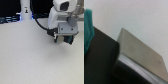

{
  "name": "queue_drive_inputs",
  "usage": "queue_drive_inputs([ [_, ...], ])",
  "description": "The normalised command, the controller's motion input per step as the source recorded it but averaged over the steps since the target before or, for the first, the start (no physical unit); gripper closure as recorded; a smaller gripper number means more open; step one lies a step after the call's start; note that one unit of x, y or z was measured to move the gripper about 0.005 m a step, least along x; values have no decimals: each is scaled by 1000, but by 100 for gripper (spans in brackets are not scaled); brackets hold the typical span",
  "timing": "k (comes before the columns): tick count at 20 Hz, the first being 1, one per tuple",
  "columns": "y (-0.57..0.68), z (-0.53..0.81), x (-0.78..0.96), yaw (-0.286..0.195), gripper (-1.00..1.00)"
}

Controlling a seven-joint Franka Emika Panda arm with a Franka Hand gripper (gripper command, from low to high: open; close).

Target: Open the kcup holder, insert the kcup into the holder, and close the kcup holder

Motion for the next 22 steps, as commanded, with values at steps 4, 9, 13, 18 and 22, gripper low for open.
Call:
queue_drive_inputs([
  [4,650,58,-498,61,-100],
  [9,647,59,-657,36,-100],
  [13,610,12,-798,19,-100],
  [18,612,12,-611,42,-100],
  [22,487,27,-650,54,-100],
])
